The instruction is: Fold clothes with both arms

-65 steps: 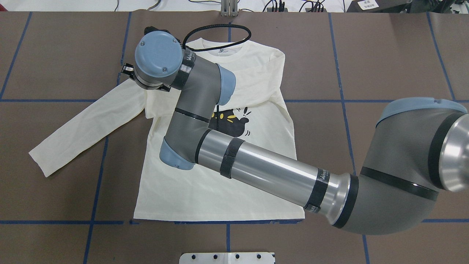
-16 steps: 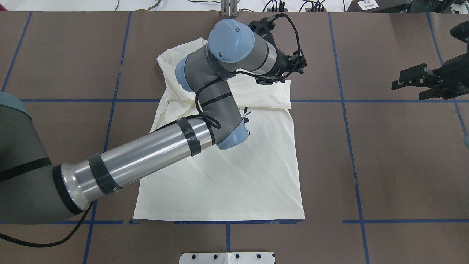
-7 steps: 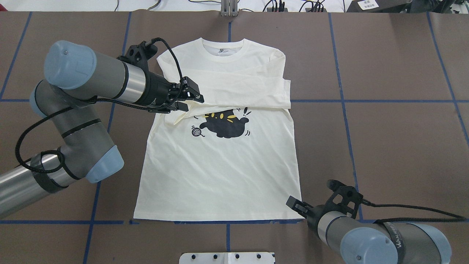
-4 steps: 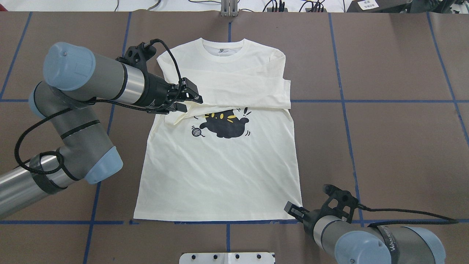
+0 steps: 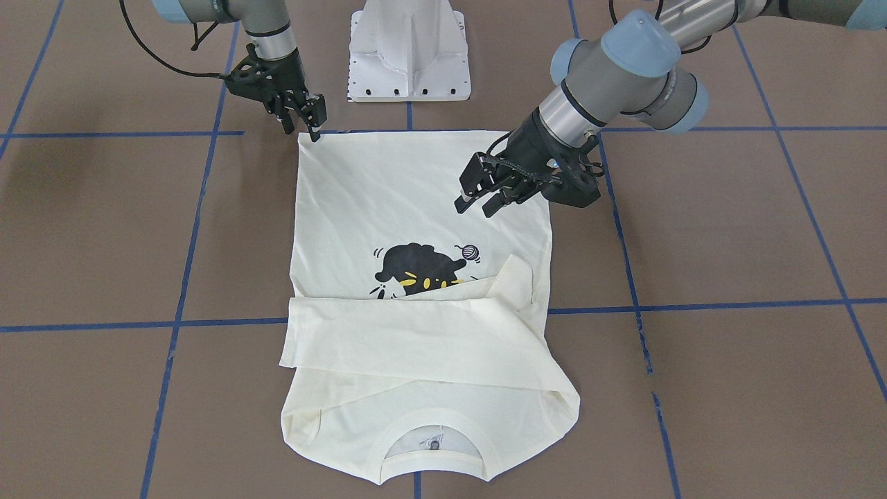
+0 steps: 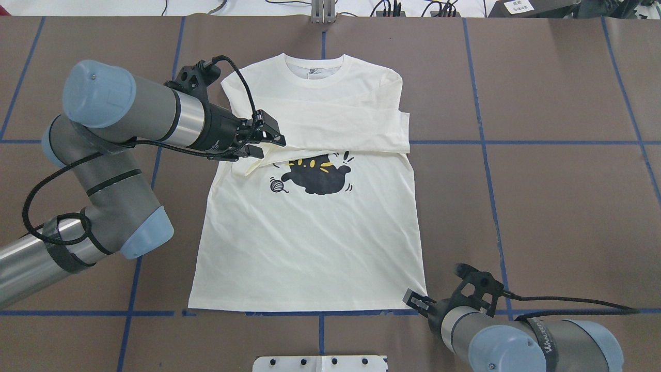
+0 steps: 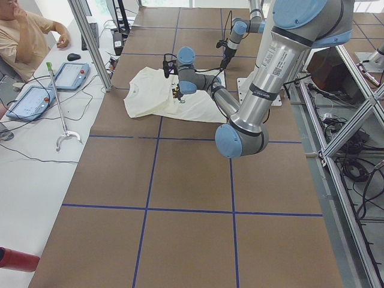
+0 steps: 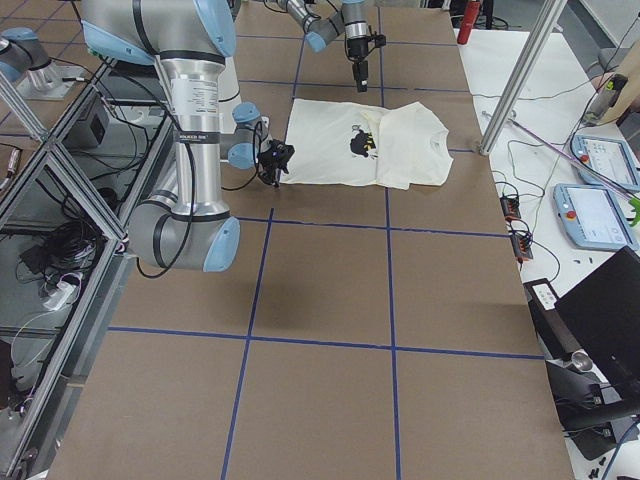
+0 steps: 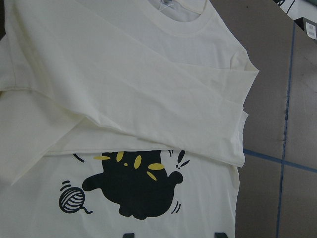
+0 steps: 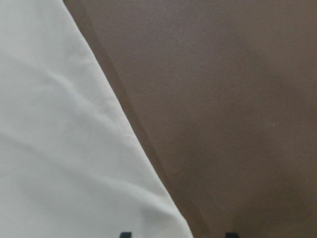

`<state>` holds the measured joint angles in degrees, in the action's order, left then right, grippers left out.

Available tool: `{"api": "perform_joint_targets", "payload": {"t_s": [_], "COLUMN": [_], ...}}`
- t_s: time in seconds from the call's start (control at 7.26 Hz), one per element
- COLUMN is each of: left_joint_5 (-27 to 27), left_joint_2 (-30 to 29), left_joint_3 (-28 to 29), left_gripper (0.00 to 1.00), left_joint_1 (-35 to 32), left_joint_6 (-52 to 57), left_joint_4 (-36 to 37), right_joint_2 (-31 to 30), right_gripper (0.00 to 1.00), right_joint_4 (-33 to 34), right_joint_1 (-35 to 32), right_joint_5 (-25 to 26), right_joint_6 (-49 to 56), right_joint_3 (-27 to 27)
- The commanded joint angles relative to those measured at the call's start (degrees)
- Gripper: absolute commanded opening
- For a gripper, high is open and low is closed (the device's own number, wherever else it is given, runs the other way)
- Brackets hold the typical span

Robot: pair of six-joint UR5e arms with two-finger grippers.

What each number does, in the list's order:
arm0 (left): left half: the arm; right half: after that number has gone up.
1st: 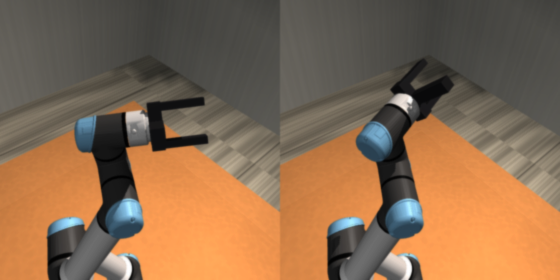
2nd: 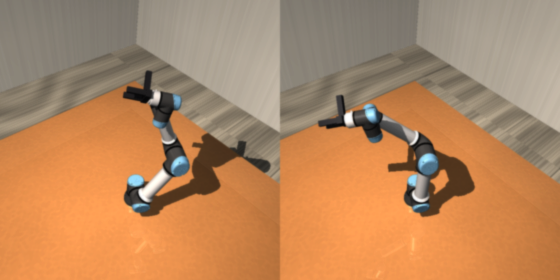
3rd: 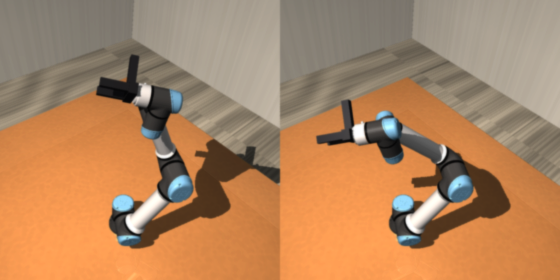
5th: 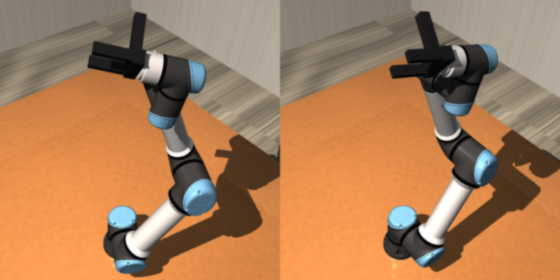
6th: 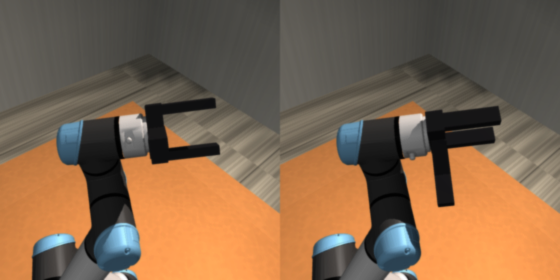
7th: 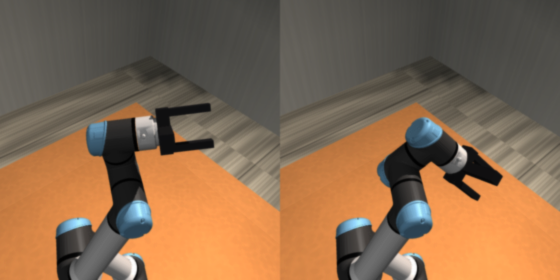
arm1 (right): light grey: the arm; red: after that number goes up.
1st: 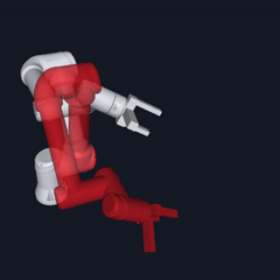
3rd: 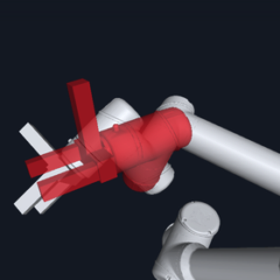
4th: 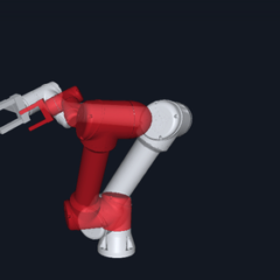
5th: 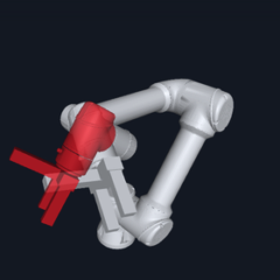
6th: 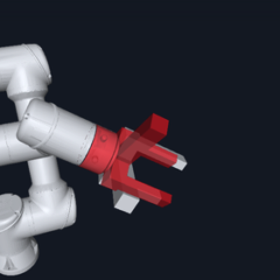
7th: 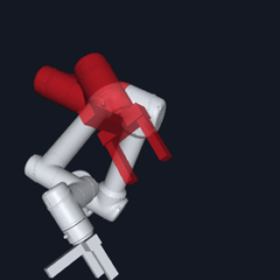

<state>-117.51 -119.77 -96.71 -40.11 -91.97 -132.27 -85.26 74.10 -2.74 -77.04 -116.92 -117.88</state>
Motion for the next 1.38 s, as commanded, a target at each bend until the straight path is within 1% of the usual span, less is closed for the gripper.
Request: {"api": "perform_joint_targets", "payload": {"t_s": [0.0, 0.28, 0.41, 0.55, 0.69, 0.83, 0.96, 1.1, 1.24], "left_joint_5": [0.0, 0.0, 0.0, -0.2, 1.5, 6.0, 11.9, 18.0, 20.2], "left_joint_2": [0.0, 0.0, 0.0, 0.1, 2.4, 9.9, 16.7, 21.9, 25.8], "left_joint_3": [0.0, -0.1, -0.2, -0.6, -2.0, -7.0, -11.3, -16.2, -18.5], "left_gripper": [0.62, 0.62, 0.62, 0.62, 0.62, 0.62, 0.62, 0.61, 0.61], "left_joint_1": [0.0, 0.0, -0.1, -0.2, -0.2, 2.4, 7.3, 13.2, 16.9], "left_joint_6": [0.0, 0.0, 0.0, -0.1, -0.9, -0.9, -0.9, -0.9, -1.0], "left_joint_4": [0.0, 0.0, 0.0, 0.1, 0.7, 1.7, 4.9, 11.4, 14.0], "right_joint_2": [0.0, -0.3, -0.3, 0.1, 0.3, 0.2, 0.2, 0.2, 0.3], "right_gripper": [0.00, 0.00, 0.00, 0.00, 0.00, 0.00, 0.00, 0.00, 0.00], "right_joint_4": [0.0, 0.1, 0.3, 3.1, 5.9, 6.2, 6.2, 6.2, 6.2], "right_joint_1": [-0.1, 0.5, 0.3, 0.2, 0.2, 0.3, 0.2, 0.3, -0.1], "right_joint_5": [-1.3, -1.3, -1.4, -2.3, -3.0, -3.1, -3.1, -3.1, -3.8], "right_joint_6": [-0.4, -0.6, -0.6, -0.6, -0.6, -0.6, -0.6, -0.6, -0.3], "right_joint_3": [-0.3, 0.1, -1.4, -3.8, -7.2, -7.5, -7.6, -7.5, -7.7]}}
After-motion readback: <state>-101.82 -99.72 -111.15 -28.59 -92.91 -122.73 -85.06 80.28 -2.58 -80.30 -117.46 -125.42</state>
